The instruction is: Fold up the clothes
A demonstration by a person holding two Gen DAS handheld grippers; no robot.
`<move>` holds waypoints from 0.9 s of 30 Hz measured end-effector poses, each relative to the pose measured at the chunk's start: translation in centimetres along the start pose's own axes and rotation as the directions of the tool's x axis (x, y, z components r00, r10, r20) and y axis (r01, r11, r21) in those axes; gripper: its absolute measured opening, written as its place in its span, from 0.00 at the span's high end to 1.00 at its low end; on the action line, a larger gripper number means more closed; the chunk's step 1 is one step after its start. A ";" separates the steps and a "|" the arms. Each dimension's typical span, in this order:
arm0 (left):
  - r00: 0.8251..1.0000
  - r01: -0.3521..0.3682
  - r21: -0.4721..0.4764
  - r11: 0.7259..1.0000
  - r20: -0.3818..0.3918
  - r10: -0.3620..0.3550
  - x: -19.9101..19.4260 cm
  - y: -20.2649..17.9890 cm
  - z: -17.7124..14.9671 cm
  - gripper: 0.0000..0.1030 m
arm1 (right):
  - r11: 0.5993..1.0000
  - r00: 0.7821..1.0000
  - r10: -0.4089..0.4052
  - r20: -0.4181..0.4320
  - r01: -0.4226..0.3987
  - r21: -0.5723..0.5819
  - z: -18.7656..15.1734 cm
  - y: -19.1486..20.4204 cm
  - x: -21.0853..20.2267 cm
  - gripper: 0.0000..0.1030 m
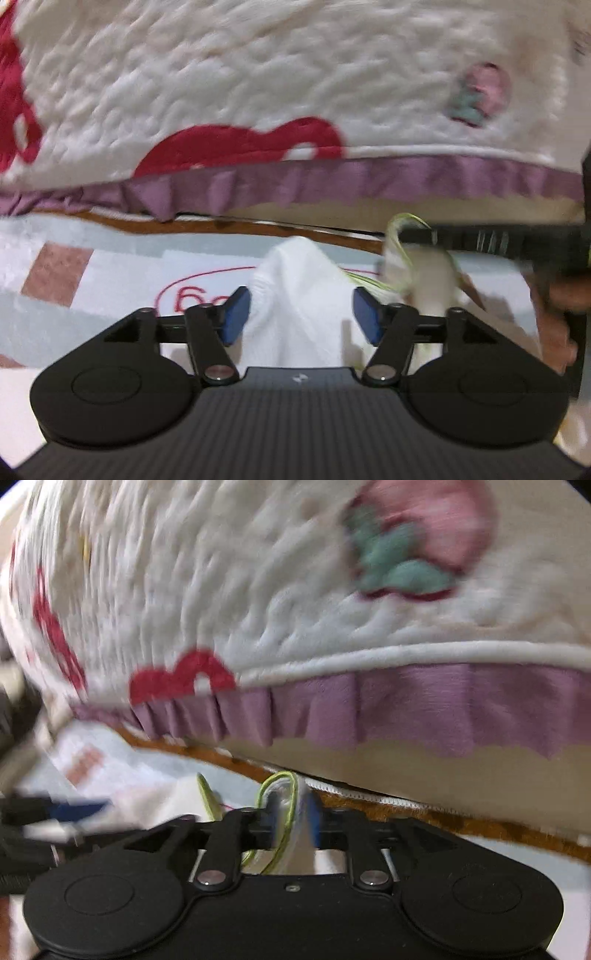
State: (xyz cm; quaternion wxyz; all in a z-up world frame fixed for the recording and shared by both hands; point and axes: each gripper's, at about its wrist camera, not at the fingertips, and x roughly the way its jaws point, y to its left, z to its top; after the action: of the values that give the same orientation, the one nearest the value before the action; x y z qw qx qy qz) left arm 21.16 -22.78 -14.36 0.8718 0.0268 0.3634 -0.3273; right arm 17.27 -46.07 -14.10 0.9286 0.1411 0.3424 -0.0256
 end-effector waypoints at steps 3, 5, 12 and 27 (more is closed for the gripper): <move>0.998 0.056 0.058 0.997 -0.009 -0.056 0.2 -1.8 -0.6 0.33 | 0.991 0.997 0.004 0.078 -0.015 0.135 -0.2 -2.9 -3.5 0.61; 0.996 0.084 0.083 0.993 -0.020 -0.083 0.7 -2.9 -0.8 0.30 | 0.983 0.992 -0.057 0.110 0.037 0.183 -1.2 -4.6 -6.1 0.61; 0.994 0.015 0.182 0.983 -0.108 0.005 5.1 -6.0 0.3 0.19 | 0.942 0.945 -0.287 0.159 0.248 0.226 -7.4 -9.2 -15.3 0.59; 0.993 -0.116 0.055 0.992 -0.009 0.117 5.4 -3.5 0.8 0.70 | 0.736 0.895 -0.446 0.006 0.363 0.571 -16.7 -18.0 -22.2 0.58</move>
State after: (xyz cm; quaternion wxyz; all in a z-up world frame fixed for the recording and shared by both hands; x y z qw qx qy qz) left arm 22.42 -28.76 -16.65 0.8862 0.0737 0.3574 -0.2854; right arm -12.78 -59.73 -16.38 0.8404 0.3246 0.2750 -0.3357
